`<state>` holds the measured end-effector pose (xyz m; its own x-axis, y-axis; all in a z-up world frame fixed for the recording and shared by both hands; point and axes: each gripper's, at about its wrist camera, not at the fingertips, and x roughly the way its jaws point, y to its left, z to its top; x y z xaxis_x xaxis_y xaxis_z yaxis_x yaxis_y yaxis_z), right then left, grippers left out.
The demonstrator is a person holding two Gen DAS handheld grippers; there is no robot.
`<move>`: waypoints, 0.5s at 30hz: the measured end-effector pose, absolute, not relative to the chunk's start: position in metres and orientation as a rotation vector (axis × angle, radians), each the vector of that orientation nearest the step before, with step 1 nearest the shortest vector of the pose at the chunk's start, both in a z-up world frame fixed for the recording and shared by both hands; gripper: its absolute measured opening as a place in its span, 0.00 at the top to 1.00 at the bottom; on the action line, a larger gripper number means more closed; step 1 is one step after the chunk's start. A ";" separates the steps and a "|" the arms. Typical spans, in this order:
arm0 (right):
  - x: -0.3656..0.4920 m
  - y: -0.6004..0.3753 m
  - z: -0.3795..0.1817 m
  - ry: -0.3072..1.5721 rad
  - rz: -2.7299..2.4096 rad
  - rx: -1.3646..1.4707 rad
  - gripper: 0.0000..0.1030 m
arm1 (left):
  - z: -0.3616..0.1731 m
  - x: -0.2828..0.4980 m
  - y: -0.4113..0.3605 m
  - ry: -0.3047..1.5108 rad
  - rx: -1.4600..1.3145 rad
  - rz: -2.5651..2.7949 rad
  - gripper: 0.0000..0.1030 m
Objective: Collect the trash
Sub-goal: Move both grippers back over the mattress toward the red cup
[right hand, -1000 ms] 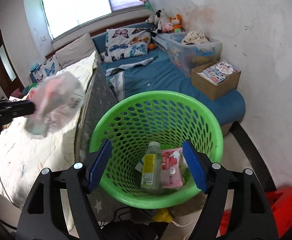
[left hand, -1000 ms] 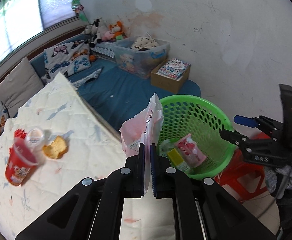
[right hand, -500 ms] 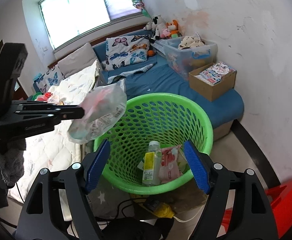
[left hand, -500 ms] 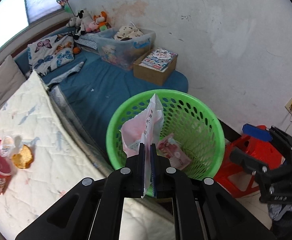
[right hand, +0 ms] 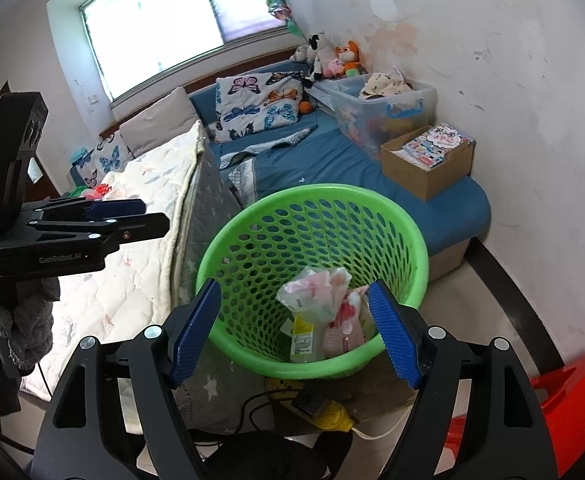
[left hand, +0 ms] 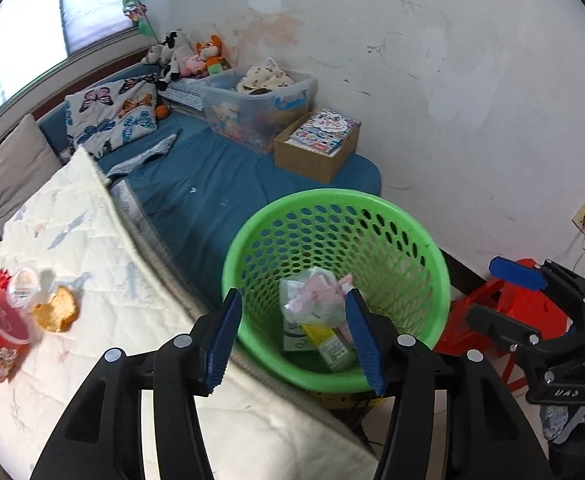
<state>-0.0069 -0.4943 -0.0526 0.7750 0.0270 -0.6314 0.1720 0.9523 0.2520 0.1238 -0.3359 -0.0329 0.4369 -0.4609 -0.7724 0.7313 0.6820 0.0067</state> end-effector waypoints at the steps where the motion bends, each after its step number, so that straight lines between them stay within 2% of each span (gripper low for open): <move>1: -0.006 -0.492 -0.052 0.681 -0.074 0.304 0.26 | -0.032 0.124 -0.332 0.827 0.365 -0.756 0.47; 7: 0.001 -0.473 -0.043 0.671 -0.024 0.282 0.26 | -0.022 0.128 -0.289 0.813 0.343 -0.683 0.47; 15: 0.029 -0.428 -0.027 0.667 0.068 0.233 0.25 | -0.011 0.142 -0.220 0.789 0.344 -0.554 0.40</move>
<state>0.0286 -0.4282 -0.0274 0.7846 0.1368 -0.6048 0.0122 0.9718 0.2356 0.1419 -0.2198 -0.0114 0.5748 -0.3375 -0.7455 0.5863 0.8054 0.0874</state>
